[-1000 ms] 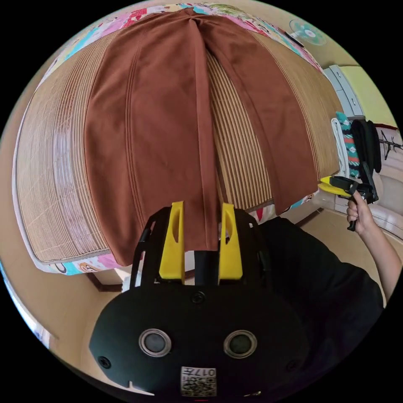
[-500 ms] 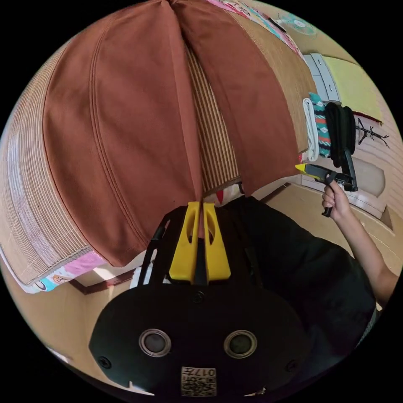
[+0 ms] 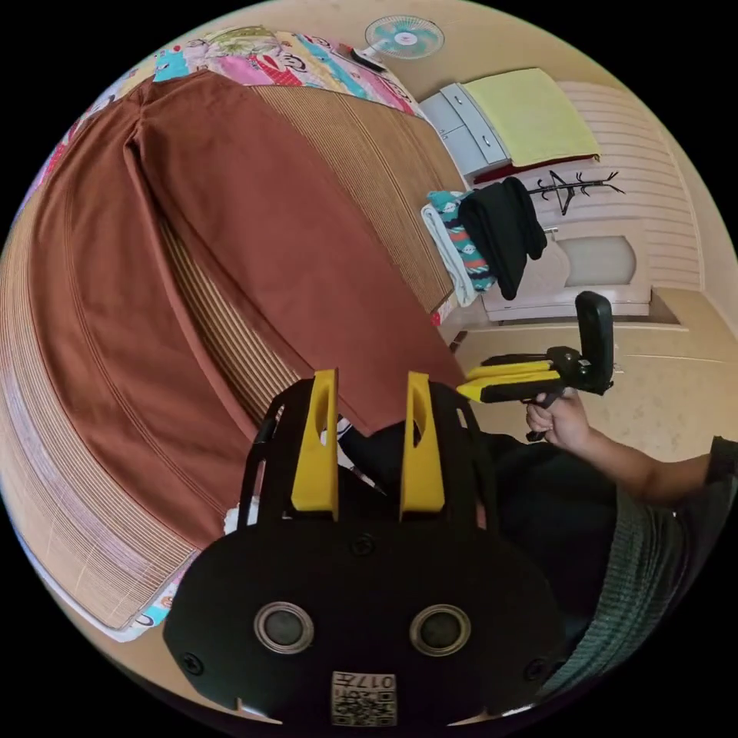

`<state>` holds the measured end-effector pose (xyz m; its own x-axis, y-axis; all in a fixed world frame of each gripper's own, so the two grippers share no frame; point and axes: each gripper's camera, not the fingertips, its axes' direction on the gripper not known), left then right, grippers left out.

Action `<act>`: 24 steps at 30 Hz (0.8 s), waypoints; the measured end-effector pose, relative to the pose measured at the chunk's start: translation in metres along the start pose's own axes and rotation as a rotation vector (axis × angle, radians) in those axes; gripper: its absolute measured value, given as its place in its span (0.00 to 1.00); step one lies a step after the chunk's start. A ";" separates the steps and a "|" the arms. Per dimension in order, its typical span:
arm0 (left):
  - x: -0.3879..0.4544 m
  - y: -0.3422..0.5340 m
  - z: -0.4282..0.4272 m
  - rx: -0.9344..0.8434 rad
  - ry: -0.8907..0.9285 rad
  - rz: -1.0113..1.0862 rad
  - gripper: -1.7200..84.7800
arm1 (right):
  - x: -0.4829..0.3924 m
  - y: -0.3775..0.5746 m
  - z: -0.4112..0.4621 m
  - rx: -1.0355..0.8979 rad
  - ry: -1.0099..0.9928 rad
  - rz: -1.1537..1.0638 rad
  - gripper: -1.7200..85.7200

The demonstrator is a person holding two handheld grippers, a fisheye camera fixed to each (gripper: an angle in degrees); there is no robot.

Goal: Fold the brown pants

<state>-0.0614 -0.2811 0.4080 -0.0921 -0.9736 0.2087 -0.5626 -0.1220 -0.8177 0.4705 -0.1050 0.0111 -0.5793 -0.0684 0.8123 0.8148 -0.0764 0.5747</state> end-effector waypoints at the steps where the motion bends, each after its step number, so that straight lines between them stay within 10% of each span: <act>1: 0.007 -0.009 0.001 0.003 -0.018 -0.001 0.20 | -0.008 -0.003 0.004 -0.010 -0.014 -0.029 0.05; 11: 0.063 -0.067 0.076 -0.127 -0.397 -0.045 0.05 | -0.006 -0.026 0.008 -0.153 -0.118 -0.304 0.05; 24: 0.050 -0.020 0.065 0.082 -0.188 -0.371 0.02 | 0.225 -0.229 -0.065 -0.106 -0.127 -0.181 0.11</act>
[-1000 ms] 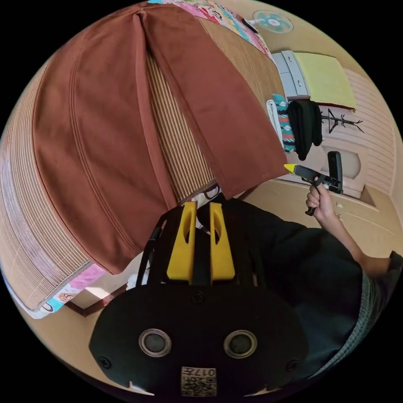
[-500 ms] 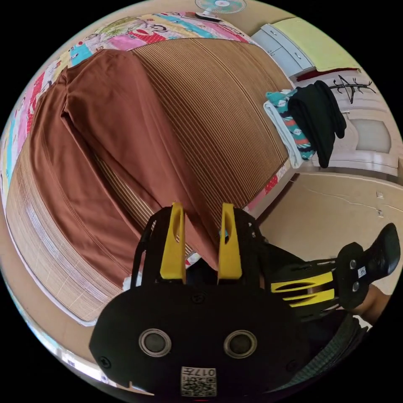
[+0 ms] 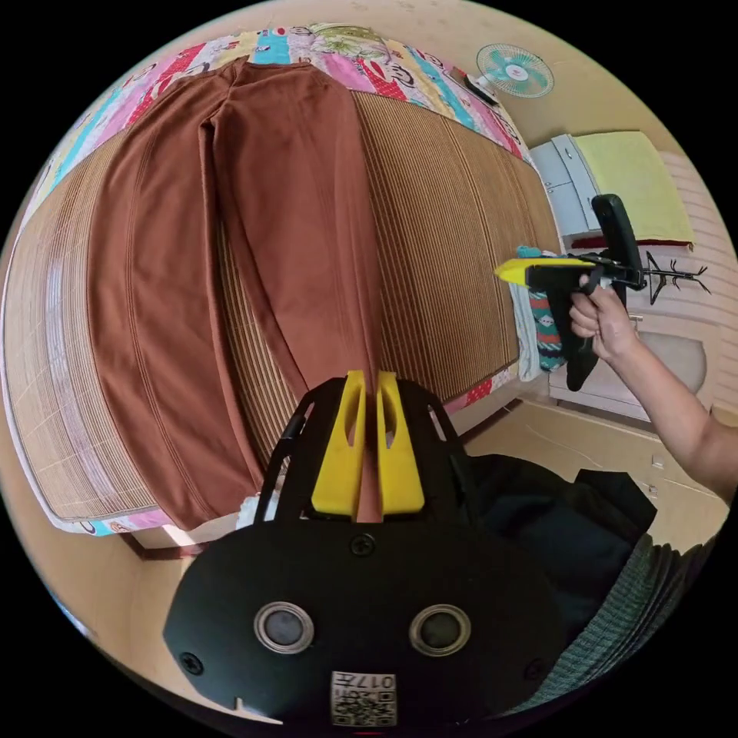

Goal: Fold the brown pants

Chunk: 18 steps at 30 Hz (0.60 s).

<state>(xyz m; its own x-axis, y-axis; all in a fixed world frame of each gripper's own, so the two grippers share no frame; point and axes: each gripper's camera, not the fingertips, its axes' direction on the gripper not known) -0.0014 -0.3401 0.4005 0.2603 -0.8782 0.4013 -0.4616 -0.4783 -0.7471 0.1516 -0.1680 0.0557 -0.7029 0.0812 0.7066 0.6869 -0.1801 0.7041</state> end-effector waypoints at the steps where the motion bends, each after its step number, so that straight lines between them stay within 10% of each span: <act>1: 0.000 0.001 0.001 -0.002 0.006 -0.006 0.02 | 0.023 -0.039 -0.010 0.079 -0.015 0.041 0.12; 9: -0.004 0.030 -0.010 0.057 0.069 -0.138 0.02 | 0.111 -0.230 0.004 0.414 -0.152 0.271 0.15; 18: -0.040 0.056 -0.026 0.140 0.303 -0.221 0.01 | 0.037 -0.335 0.041 0.299 0.401 0.202 0.05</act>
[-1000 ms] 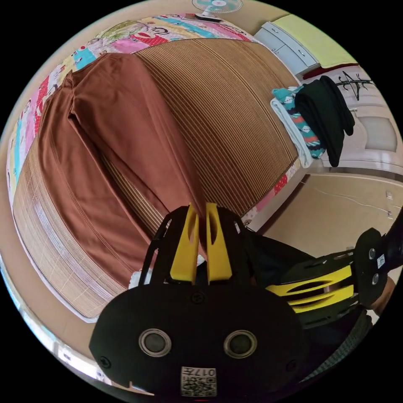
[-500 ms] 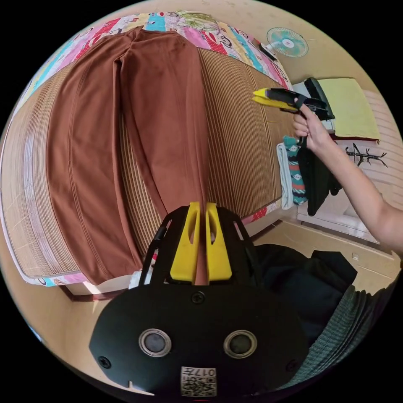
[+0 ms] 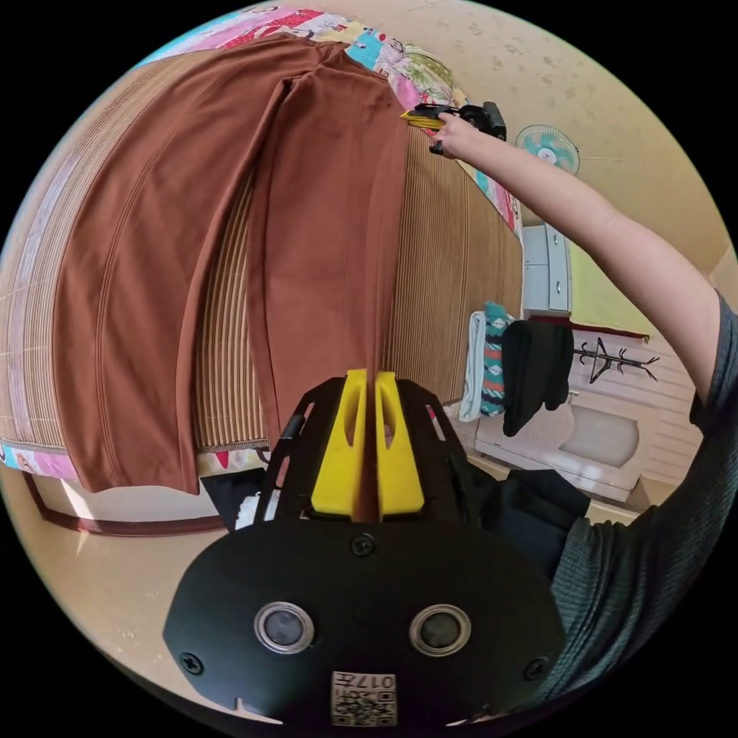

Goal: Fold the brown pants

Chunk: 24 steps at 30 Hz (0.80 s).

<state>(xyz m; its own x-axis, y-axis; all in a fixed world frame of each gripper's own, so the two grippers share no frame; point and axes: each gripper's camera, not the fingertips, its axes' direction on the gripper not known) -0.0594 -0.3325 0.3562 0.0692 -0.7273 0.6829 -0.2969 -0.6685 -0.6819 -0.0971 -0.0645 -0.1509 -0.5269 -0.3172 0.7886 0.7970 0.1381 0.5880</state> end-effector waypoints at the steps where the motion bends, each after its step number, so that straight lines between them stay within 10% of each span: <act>1: -0.004 0.003 -0.005 0.015 0.011 0.002 0.01 | -0.037 0.001 -0.010 0.056 0.015 -0.087 0.04; 11: -0.151 0.073 -0.123 0.217 -0.018 -0.236 0.01 | -0.264 0.001 0.016 0.084 -0.390 -0.562 0.04; 24: -0.251 0.047 -0.163 -0.116 -0.196 -0.059 0.02 | -0.009 0.301 0.138 -0.356 -0.478 -0.067 0.13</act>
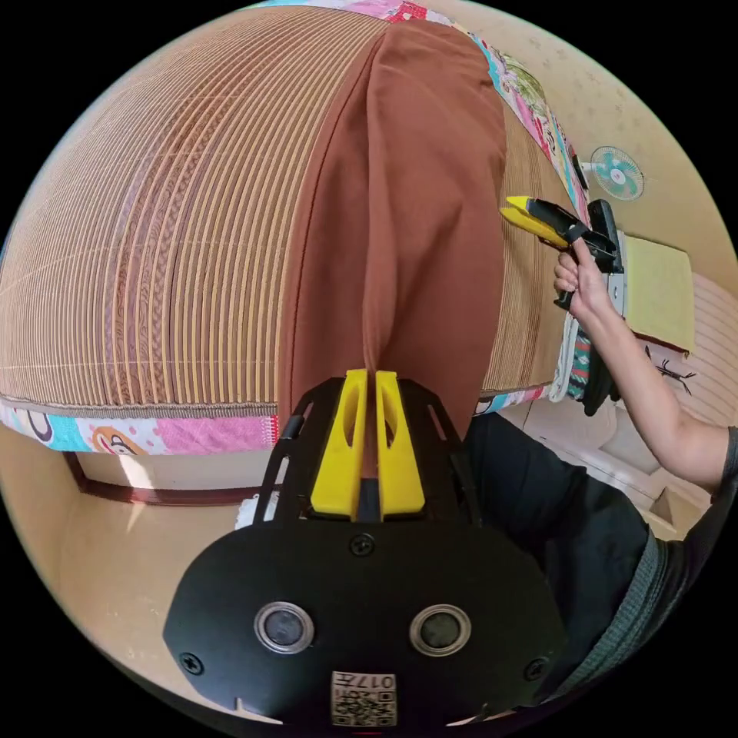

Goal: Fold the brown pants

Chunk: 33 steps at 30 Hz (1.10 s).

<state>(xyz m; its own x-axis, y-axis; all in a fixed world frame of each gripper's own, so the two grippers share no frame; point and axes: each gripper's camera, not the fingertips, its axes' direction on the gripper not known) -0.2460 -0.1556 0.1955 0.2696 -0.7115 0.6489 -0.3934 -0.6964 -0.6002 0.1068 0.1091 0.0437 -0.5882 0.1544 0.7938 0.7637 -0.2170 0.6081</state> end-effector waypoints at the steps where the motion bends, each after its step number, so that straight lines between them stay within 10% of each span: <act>1: 0.000 -0.001 -0.002 -0.011 -0.001 0.012 0.02 | 0.013 0.029 0.011 -0.015 -0.070 0.040 0.13; 12: -0.007 0.003 -0.114 -0.144 0.292 0.344 0.01 | 0.023 0.121 -0.017 0.010 -0.719 -0.095 0.04; 16: -0.026 0.024 -0.167 -0.035 0.450 0.381 0.01 | -0.028 0.118 -0.062 0.020 -0.623 -0.256 0.03; 22: -0.076 0.050 -0.137 0.009 0.248 0.199 0.01 | 0.000 0.098 0.025 -0.184 -0.056 0.074 0.04; 29: -0.090 0.056 -0.103 -0.094 -0.142 -0.063 0.02 | 0.017 0.116 0.027 -0.141 -0.181 0.124 0.10; 33: -0.075 0.061 -0.148 0.158 0.038 0.047 0.09 | 0.026 0.129 0.034 -0.179 -0.210 0.143 0.10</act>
<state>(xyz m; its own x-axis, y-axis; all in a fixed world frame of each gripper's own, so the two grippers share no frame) -0.4204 -0.1305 0.1794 0.2195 -0.7415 0.6340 -0.2611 -0.6708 -0.6941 0.1989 0.1181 0.1428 -0.3962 0.3023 0.8670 0.7645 -0.4143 0.4938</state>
